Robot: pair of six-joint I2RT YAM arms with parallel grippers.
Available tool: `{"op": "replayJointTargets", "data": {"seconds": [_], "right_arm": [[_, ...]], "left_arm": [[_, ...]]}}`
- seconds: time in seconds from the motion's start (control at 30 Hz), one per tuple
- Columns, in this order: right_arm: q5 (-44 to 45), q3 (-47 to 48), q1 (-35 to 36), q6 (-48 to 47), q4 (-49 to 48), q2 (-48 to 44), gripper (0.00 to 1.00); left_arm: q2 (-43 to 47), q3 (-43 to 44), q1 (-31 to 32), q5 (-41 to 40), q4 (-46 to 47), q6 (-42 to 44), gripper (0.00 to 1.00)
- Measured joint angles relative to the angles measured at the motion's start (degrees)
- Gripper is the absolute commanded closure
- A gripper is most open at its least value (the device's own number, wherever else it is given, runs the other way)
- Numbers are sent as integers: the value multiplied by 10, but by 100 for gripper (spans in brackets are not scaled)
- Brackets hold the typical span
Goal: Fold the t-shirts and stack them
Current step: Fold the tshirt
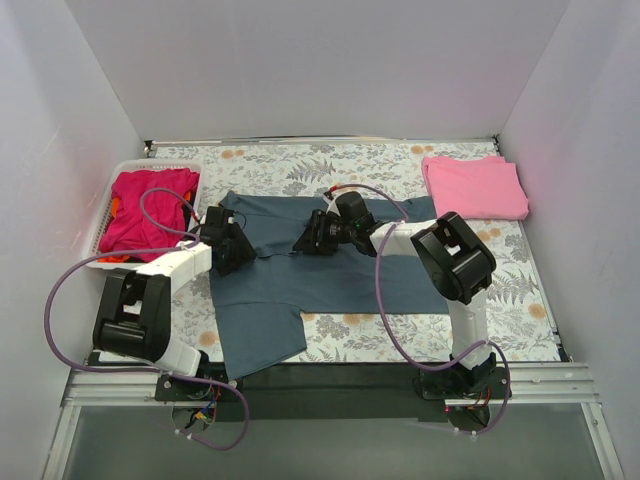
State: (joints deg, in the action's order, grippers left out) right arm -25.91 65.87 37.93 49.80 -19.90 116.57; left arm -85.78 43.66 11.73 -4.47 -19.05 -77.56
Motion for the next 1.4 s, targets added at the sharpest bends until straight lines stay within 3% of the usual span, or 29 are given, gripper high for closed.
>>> {"op": "replayJointTargets", "data": {"seconds": [0.33, 0.87, 1.4], "right_arm": [[-1, 9, 3, 13, -12, 27, 58], [-9, 30, 7, 17, -17, 40, 66], [-13, 31, 8, 24, -17, 48, 96]], "left_arm": [[-9, 4, 0, 1, 1, 12, 63], [-9, 8, 0, 7, -4, 17, 55], [-9, 24, 0, 9, -10, 23, 54]]}}
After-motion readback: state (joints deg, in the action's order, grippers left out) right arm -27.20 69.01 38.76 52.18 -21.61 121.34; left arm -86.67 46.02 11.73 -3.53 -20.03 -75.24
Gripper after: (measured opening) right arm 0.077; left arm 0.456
